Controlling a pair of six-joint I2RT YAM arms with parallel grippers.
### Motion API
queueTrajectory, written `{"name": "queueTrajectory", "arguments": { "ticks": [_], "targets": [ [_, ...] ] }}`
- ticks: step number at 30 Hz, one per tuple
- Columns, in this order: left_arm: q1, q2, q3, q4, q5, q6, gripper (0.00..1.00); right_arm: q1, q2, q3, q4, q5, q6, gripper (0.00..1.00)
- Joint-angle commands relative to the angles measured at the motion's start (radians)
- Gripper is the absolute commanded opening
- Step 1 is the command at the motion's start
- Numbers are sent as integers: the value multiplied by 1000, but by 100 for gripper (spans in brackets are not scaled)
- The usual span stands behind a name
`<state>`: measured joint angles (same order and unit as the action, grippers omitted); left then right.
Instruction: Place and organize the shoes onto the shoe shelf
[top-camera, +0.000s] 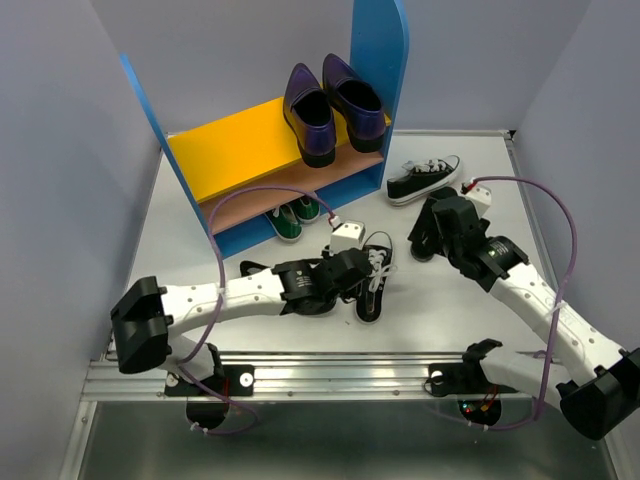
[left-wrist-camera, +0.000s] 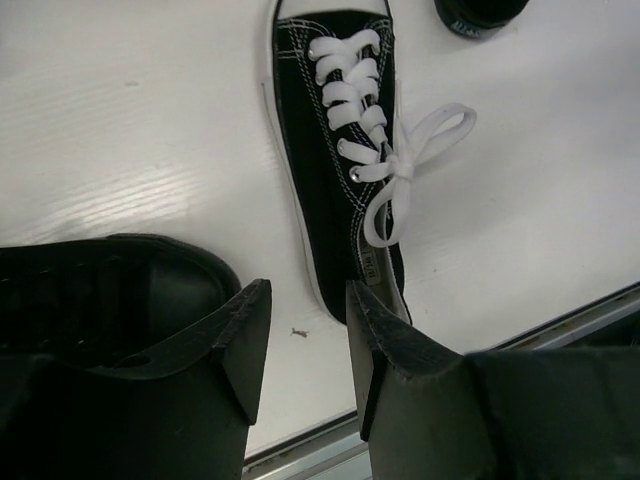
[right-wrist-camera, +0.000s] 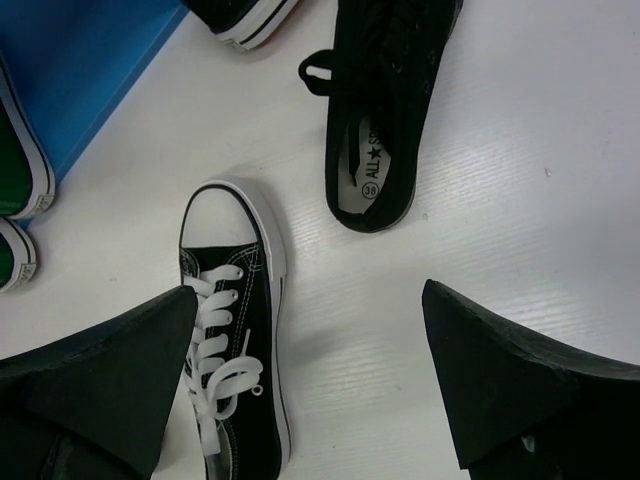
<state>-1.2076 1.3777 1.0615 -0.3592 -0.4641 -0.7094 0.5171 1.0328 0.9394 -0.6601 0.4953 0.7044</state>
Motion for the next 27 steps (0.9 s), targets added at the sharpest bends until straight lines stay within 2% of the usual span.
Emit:
{"name": "queueTrajectory", "arguments": {
  "ticks": [1,10,17,21,24,27],
  "targets": [
    [-1,62,-5,161,106,19,46,1,-27,56,-27,86,12,100],
    [-1,228,9,195,205,16,48,1,-34,42,-33,74,33,100],
    [-1,339,64,135,202,8,43,1,-28,41,-32,72,29,100],
    [-1,379,98,91,167,4,34,1,-23,36,-27,66,35,100],
    [-1,367,118,57,131,2,0,1,-25,36,-26,63,33,100],
    [-1,301,143,20,78,8,0,1,-27,36,-26,66,33,100]
  ]
}}
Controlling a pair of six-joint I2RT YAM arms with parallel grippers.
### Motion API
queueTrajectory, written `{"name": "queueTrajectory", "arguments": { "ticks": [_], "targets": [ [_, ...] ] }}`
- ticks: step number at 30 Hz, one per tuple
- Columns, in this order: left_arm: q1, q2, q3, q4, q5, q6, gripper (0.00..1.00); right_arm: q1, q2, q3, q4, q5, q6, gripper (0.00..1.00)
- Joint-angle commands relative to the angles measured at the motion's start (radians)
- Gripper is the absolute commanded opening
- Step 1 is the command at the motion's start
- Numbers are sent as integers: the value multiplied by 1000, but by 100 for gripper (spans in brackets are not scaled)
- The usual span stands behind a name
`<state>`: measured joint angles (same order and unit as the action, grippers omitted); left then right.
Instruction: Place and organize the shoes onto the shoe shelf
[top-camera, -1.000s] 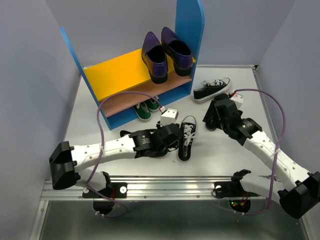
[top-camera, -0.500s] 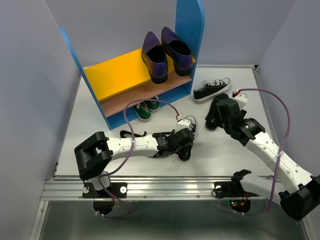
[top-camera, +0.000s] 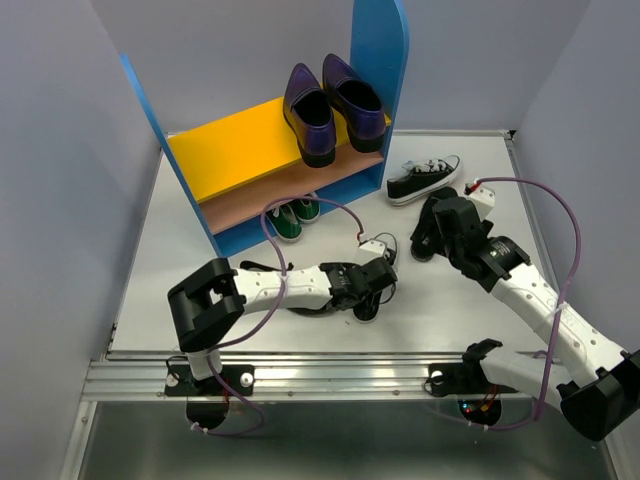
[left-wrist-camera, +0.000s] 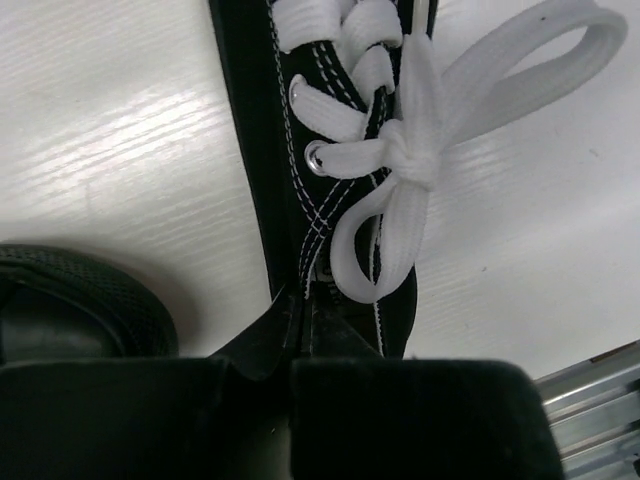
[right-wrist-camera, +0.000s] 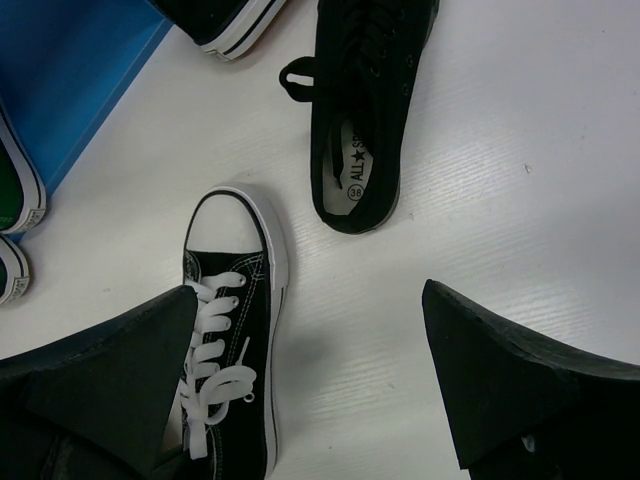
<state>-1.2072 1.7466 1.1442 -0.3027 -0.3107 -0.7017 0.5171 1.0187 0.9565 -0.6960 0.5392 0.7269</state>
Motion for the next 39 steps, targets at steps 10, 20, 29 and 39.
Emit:
{"name": "queueTrajectory", "arguments": {
  "ticks": [10,20,29,39],
  "targets": [
    [84,-306,158,-161,-76,-54,0,1,9,19,33,11,8,100],
    [152,-328,235,-271,-156,-222,0,1,-8,27,38,16,3,100],
    [215,-292,282,-286,-254,-294,0,1,-29,25,41,25,5,100],
    [245,-280,316,-277,-297,-305,0,1,-29,41,41,31,-12,100]
  ]
}}
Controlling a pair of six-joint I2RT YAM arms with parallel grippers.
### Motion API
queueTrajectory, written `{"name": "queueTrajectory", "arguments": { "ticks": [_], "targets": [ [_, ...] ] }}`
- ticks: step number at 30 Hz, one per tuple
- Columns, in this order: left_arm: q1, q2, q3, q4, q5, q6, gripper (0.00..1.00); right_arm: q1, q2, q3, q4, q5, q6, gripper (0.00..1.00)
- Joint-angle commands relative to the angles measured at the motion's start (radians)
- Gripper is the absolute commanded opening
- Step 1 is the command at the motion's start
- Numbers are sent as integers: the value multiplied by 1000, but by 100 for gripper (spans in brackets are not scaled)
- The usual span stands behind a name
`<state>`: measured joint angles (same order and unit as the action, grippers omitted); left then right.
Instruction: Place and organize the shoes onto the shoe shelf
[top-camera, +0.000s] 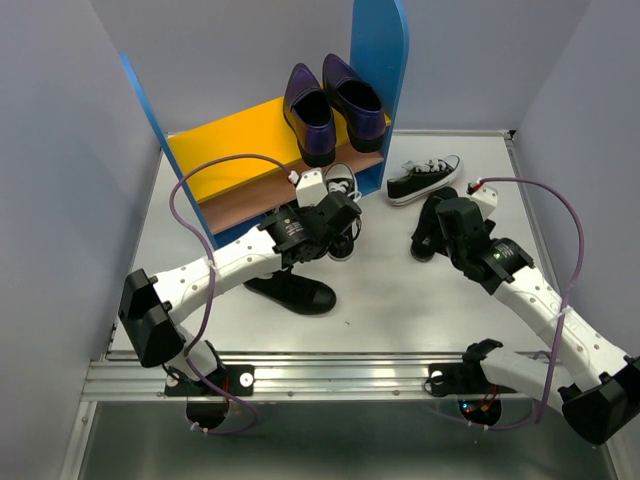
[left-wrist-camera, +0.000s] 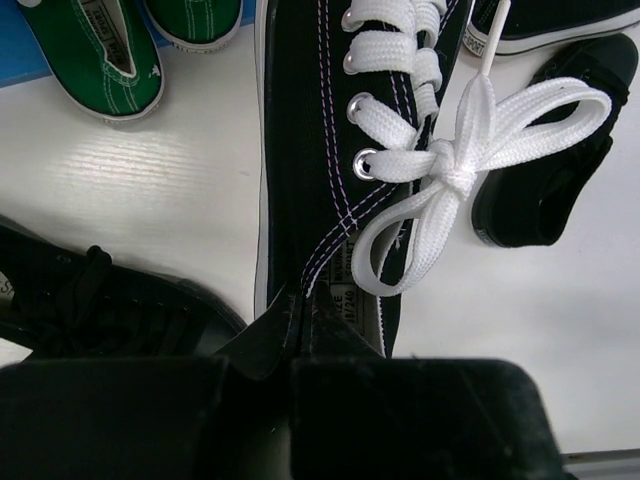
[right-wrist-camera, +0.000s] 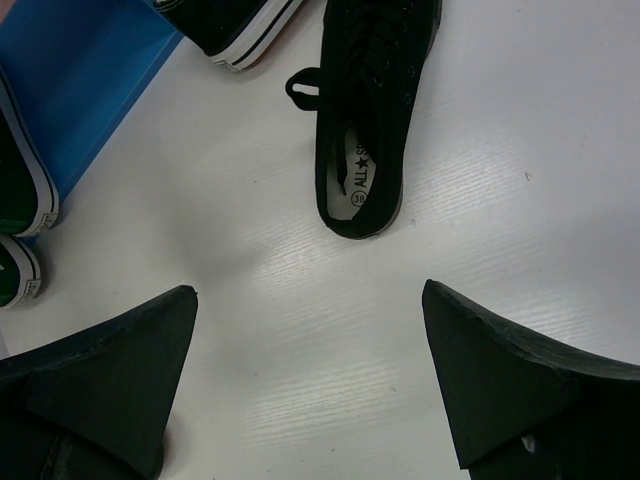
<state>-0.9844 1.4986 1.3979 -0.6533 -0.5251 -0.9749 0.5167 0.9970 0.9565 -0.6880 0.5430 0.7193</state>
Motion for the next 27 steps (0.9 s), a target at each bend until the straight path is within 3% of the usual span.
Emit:
{"name": "queueTrajectory", "arguments": {
  "ticks": [1,18,27],
  "targets": [
    [29,-29,62,72,-84,-38,0,2,-5,42,31,26,-3,100],
    [108,71,174,130,-213,-79,0,2,29,56,47,-2,-27,100],
    [181,127,191,207,-197,-53,0,2,23,54,45,-11,-32,100]
  ]
}}
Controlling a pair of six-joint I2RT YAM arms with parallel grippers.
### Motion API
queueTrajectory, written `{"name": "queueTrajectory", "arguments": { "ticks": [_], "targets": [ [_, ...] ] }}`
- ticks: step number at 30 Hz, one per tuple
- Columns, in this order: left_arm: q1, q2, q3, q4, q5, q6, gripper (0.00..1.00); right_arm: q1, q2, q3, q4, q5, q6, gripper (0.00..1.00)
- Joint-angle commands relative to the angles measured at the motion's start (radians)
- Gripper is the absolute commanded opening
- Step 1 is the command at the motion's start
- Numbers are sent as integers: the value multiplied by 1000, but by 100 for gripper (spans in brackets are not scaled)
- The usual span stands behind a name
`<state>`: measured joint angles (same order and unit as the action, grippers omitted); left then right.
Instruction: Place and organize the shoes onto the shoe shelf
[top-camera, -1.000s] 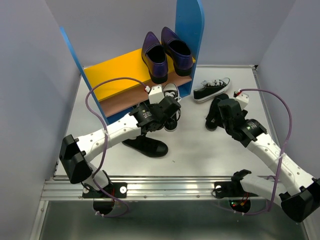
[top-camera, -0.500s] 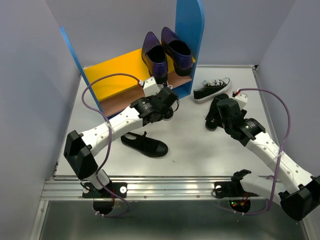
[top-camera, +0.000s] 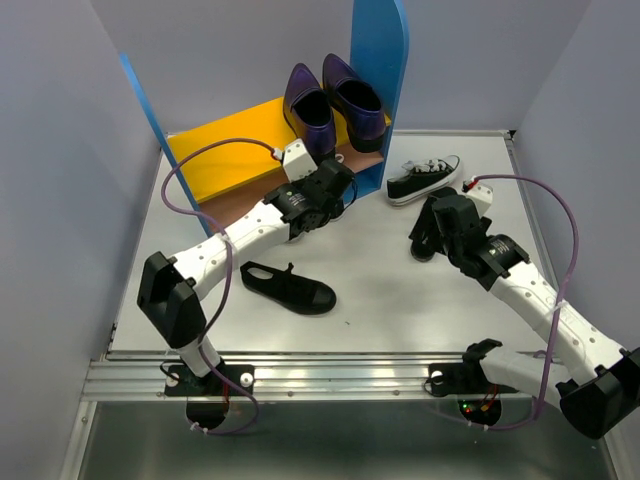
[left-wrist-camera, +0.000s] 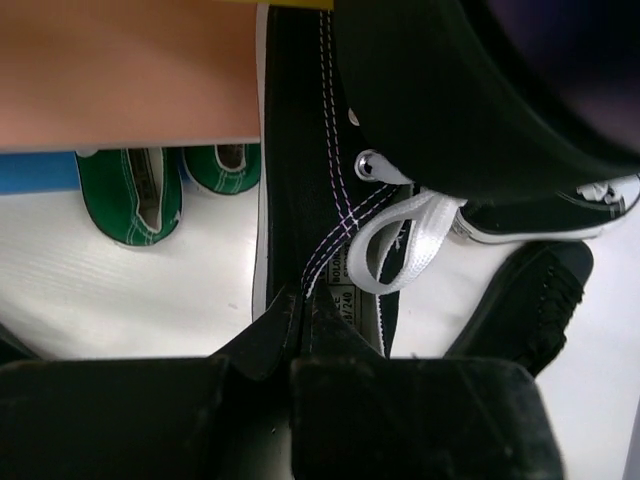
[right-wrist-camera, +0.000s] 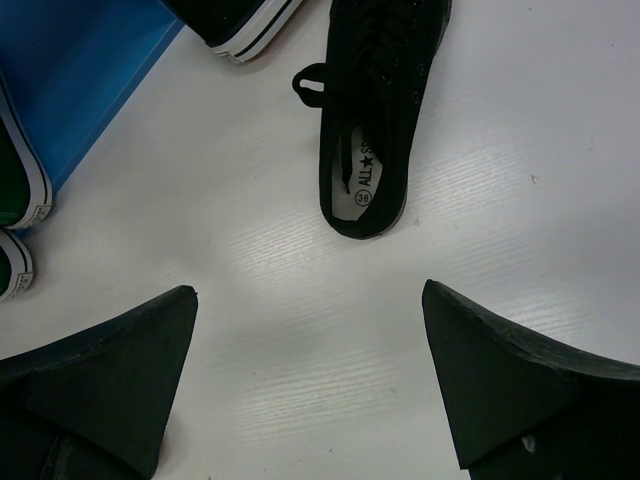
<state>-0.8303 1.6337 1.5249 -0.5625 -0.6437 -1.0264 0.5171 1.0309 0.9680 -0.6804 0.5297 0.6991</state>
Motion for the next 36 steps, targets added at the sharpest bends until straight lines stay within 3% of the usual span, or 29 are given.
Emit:
{"name": "queueTrajectory", "arguments": {
  "ticks": [1,11,23,24,27,28,30,36],
  "targets": [
    [37,-3,64,127,-80,-1,0,1,-11,43,38,4,-12,100],
    [69,98,162,135,-100,17,0,1,-17,40,27,3,-1,100],
    [109,155,173,151,-68,41,0,1,-14,41,27,-4,-1,100],
    [111,158,176,150,-60,52,3,1,-14,41,27,-5,-1,100],
    [112,170,198,128,-44,74,39,1,-14,38,27,-7,-1,100],
    [112,172,201,124,-39,80,43,1,-12,38,27,-8,-1,100],
    [112,172,202,121,-27,95,51,1,-12,40,28,-11,0,100],
    [112,153,201,119,-5,120,59,1,-9,43,27,-16,-1,100]
  ]
}}
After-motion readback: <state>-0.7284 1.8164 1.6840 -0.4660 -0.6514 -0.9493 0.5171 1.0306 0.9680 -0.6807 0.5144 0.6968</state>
